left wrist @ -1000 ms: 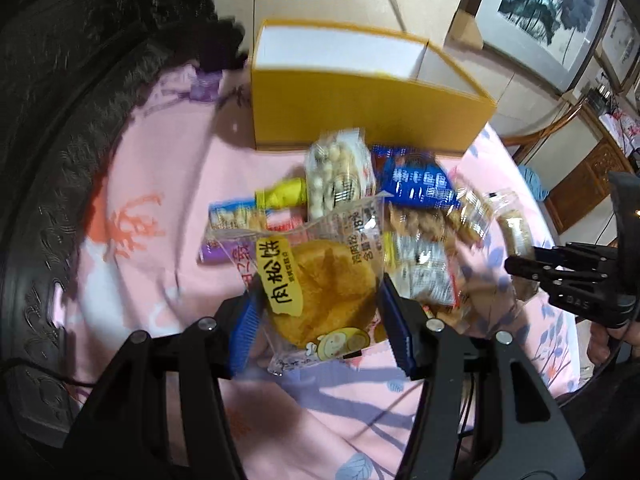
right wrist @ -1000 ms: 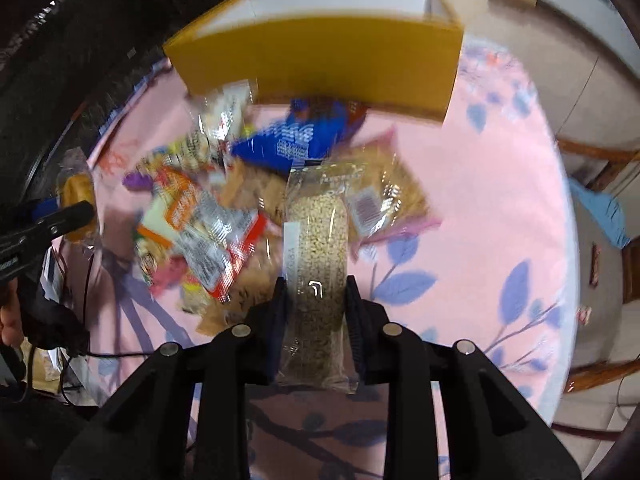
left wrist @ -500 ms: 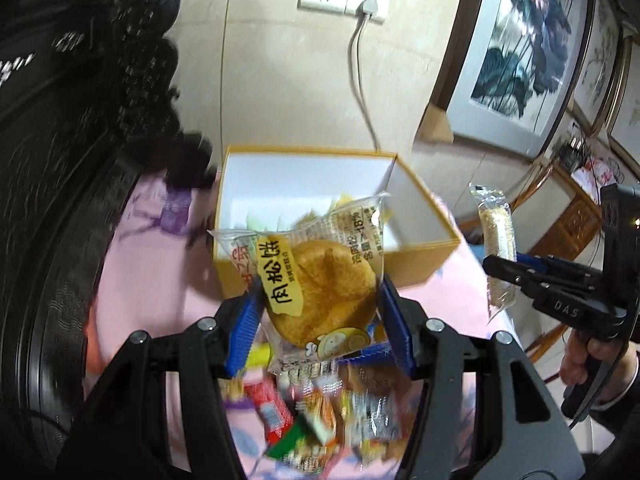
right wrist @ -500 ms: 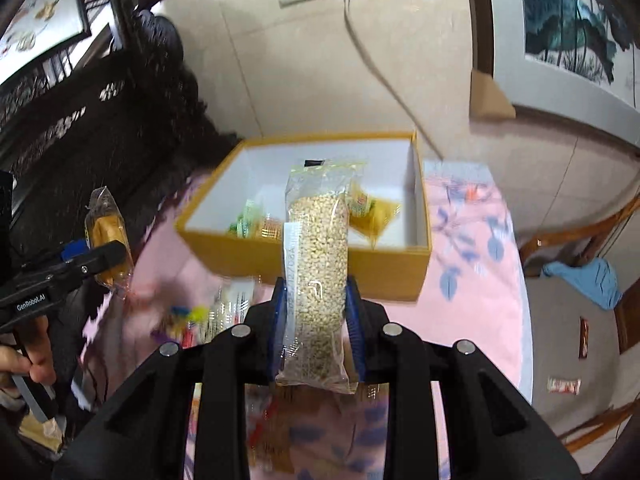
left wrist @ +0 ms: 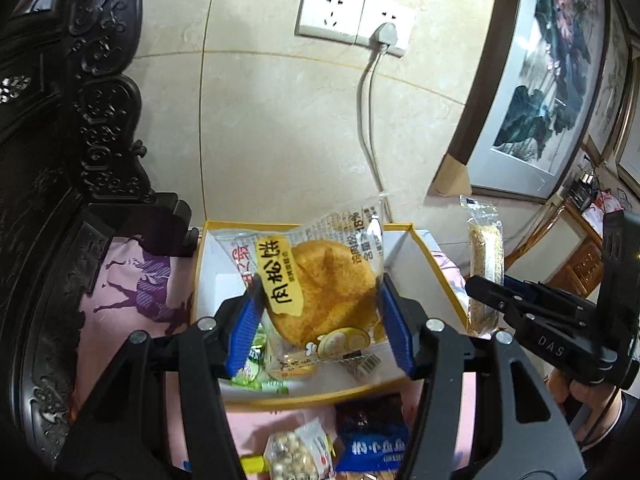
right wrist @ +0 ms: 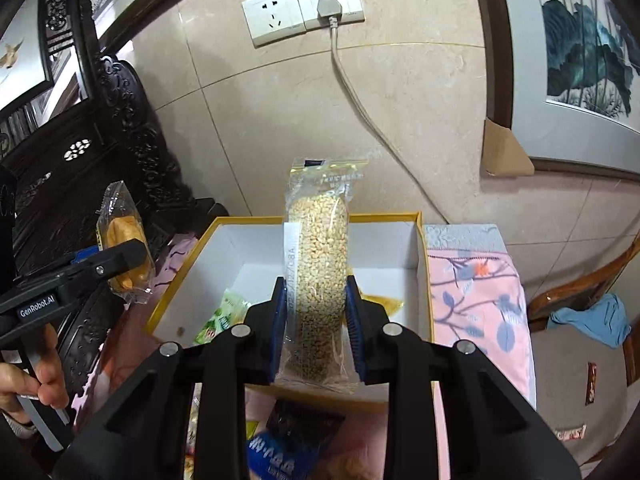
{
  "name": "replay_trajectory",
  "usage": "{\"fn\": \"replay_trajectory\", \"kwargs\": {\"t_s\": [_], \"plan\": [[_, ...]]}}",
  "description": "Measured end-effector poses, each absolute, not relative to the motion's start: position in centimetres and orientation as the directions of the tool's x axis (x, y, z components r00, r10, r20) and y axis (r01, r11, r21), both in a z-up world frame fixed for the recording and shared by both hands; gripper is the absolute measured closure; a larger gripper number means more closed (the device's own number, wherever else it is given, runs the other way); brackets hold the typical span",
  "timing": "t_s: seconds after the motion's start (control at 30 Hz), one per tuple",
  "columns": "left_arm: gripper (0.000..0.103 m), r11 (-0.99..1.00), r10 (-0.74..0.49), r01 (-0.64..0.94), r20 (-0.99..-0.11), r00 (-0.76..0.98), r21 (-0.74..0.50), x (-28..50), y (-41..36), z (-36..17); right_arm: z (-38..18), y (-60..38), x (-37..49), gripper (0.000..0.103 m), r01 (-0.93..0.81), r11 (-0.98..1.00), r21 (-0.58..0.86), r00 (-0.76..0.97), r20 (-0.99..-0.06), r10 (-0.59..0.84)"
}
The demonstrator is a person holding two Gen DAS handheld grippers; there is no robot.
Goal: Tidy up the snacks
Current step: 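Carry both snacks over the yellow box and release them inside, then move both open grippers back toward the remaining snack pile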
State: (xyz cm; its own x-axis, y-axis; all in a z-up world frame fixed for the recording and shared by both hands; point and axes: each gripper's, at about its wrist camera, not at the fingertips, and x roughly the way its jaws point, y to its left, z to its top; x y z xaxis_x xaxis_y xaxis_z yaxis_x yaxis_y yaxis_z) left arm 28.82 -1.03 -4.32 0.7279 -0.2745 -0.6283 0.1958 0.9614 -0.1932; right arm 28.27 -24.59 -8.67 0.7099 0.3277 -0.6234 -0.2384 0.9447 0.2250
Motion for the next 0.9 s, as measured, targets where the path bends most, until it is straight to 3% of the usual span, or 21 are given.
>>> {"fn": "replay_trajectory", "kwargs": {"t_s": [0.2,0.23,0.27,0.3,0.33,0.63,0.9], "plan": [[0.046,0.964,-0.266,0.175,-0.658,0.704,-0.202,31.5,-1.5,-6.7,-10.3,-24.0,30.2,0.073,-0.245,0.946,0.212,0.695,-0.642,0.323],[0.043,0.965,-0.259,0.166,-0.666,0.7,-0.202,31.8,-1.5,-7.1,-10.6,-23.8,30.5,0.063,-0.237,0.95,0.202,0.689,-0.655,0.311],[0.028,0.969,-0.246,0.148,-0.681,0.69,-0.2,32.2,-1.4,-7.5,-11.1,-23.5,31.0,0.051,-0.205,0.966,0.159,0.688,-0.678,0.258],[0.018,0.976,-0.21,0.107,-0.708,0.674,-0.188,32.7,-1.4,-8.0,-11.2,-23.3,31.0,0.03,-0.176,0.977,0.121,0.7,-0.682,0.21],[0.012,0.982,-0.174,0.065,-0.723,0.669,-0.177,32.7,-1.2,-8.1,-11.2,-23.3,30.8,0.026,-0.17,0.98,0.105,0.711,-0.675,0.196],[0.011,0.977,-0.18,0.041,-0.695,0.696,-0.211,28.7,1.1,-7.4,-11.7,-24.1,27.2,0.026,-0.222,0.958,0.183,0.658,-0.697,0.286],[0.011,0.976,-0.148,-0.025,-0.74,0.656,-0.217,23.0,4.1,-10.1,-14.8,-26.3,21.6,0.026,-0.245,0.95,0.196,0.574,-0.76,0.305]]}}
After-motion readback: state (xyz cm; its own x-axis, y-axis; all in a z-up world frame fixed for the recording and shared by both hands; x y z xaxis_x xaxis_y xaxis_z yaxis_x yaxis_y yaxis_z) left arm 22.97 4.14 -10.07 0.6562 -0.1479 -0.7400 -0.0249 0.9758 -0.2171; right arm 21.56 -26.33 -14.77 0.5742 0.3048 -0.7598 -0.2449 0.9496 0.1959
